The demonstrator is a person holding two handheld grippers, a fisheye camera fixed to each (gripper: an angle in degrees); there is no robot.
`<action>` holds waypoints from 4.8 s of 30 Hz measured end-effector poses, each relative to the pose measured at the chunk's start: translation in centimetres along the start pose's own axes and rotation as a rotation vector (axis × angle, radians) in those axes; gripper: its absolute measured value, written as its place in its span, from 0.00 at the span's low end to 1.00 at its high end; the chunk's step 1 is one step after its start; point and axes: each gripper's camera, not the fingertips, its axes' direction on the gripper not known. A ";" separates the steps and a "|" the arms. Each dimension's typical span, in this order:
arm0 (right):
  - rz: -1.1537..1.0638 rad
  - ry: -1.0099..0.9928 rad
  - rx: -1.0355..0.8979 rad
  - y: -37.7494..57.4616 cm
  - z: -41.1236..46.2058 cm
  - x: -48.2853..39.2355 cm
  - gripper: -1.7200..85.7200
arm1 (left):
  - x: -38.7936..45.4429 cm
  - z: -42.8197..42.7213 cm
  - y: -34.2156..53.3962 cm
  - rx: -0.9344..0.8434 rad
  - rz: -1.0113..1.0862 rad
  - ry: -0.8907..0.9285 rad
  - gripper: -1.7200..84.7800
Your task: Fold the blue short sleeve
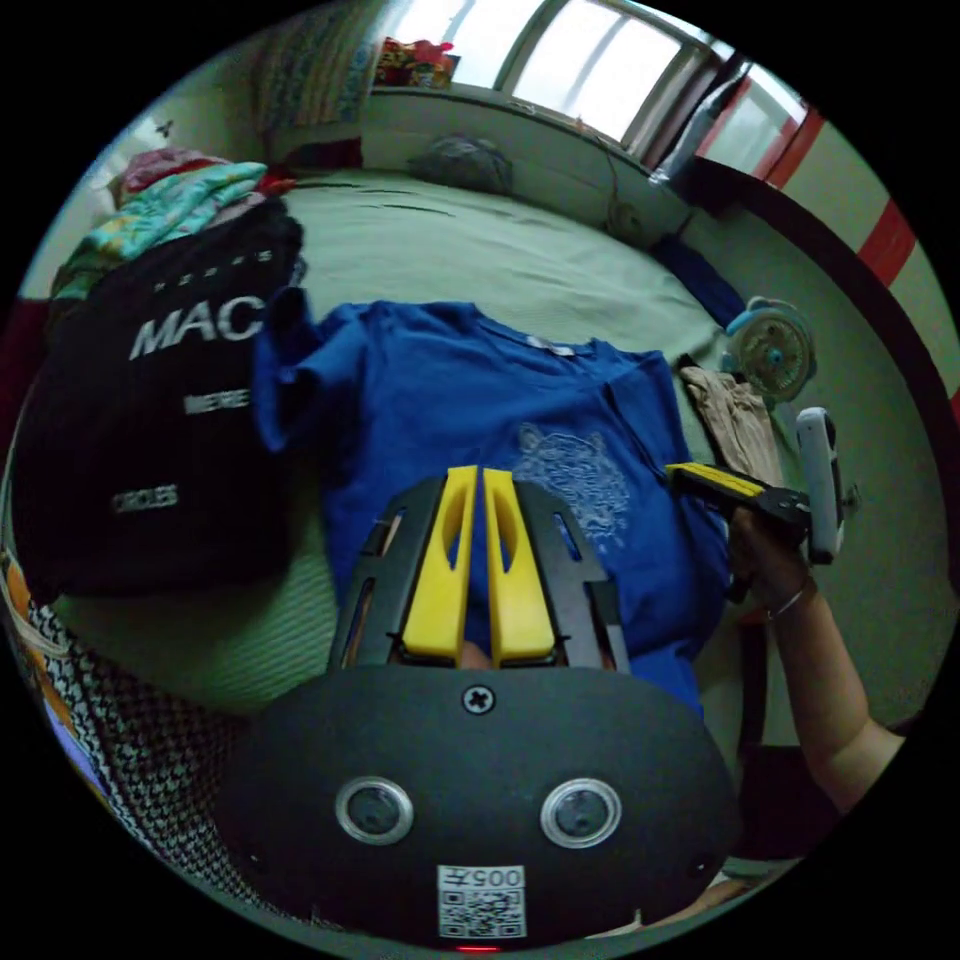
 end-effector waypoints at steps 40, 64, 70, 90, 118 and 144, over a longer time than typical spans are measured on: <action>-0.482 -0.359 0.166 -19.5 -8.2 -25.9 0.01 | -16.1 -16.9 -1.5 0.011 0.130 -0.123 0.02; -0.518 -0.379 -0.002 -16.9 1.4 -24.2 0.10 | -15.4 -6.5 -1.2 -0.172 0.083 -0.016 0.10; -0.602 -0.315 -0.100 -18.0 4.9 -27.2 0.07 | -15.7 -4.1 -1.2 -0.239 0.121 0.016 0.08; -0.422 -0.386 0.094 -11.3 0.8 -15.7 0.05 | -19.3 -6.1 0.5 -0.132 0.004 -0.156 0.02; 0.098 -0.008 -0.058 30.7 -5.3 9.3 0.10 | -11.4 -4.5 11.8 -0.339 0.043 -0.100 0.17; 0.113 -0.025 0.203 34.4 -15.6 13.5 0.00 | -9.6 -14.6 8.7 -0.117 0.152 -0.071 0.03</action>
